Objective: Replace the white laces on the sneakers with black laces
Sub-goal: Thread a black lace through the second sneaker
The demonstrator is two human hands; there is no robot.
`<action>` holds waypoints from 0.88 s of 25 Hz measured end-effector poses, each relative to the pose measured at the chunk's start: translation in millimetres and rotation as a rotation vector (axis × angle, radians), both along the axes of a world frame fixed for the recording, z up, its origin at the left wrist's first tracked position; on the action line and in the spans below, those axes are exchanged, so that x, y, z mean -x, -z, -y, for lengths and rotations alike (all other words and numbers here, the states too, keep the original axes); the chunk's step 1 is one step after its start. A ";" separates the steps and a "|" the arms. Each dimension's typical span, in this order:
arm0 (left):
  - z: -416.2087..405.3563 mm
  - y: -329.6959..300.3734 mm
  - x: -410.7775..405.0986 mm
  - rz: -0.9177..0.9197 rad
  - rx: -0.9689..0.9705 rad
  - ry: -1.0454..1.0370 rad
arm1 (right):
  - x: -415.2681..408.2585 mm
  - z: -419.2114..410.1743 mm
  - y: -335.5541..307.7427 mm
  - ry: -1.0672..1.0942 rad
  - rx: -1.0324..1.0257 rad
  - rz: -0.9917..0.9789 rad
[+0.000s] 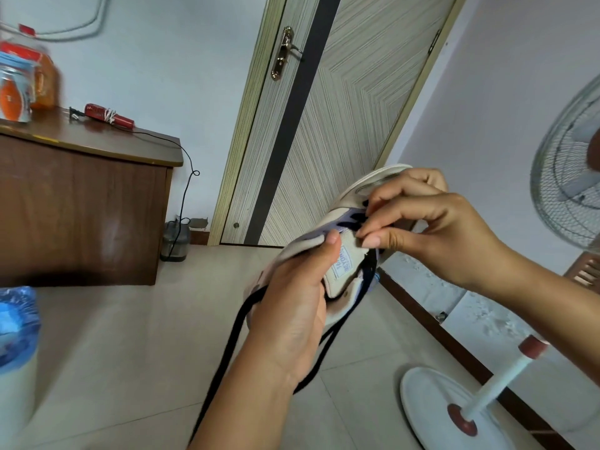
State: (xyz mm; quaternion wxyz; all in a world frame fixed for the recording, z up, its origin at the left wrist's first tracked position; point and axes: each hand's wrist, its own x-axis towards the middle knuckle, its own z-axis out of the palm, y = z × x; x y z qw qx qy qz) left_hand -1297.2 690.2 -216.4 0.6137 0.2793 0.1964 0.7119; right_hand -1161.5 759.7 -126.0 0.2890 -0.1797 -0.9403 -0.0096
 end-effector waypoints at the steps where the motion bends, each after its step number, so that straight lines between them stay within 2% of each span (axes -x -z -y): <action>1: -2.2 1.8 1.6 -0.060 0.023 -0.055 | 6.1 -1.6 -0.1 0.028 -0.019 0.011; 3: -9.2 8.8 5.7 -0.261 0.081 -0.161 | 22.0 -8.3 -2.3 0.148 -0.011 0.012; 5: -11.9 16.2 12.5 -0.486 0.137 -0.214 | 35.2 -23.5 -10.3 0.301 0.081 0.033; 7: -18.2 28.2 25.6 -0.687 0.249 -0.178 | 36.4 -52.0 -21.4 0.446 0.184 0.062; 9: -25.8 41.0 43.0 -0.833 0.381 -0.075 | 22.5 -88.2 -22.9 0.620 0.281 -0.038; 11: -22.8 46.9 54.9 -0.859 0.421 0.047 | 2.8 -118.6 -11.9 0.820 0.319 -0.114; 13: -19.6 49.1 63.3 -0.840 0.424 0.071 | -3.5 -119.1 8.4 0.905 0.351 0.031; 15: -18.0 48.8 71.1 -0.849 0.413 0.061 | 9.8 -95.5 26.2 0.678 0.475 0.214; 18: -18.0 50.5 77.9 -0.901 0.355 0.037 | 38.4 -29.2 49.8 0.197 0.815 0.318; 20: -16.1 49.6 76.2 -0.918 0.347 0.029 | 45.3 -10.0 61.5 0.052 0.889 0.385; 22: -15.8 50.6 73.9 -0.953 0.349 0.028 | 46.1 -9.2 65.6 0.052 0.856 0.464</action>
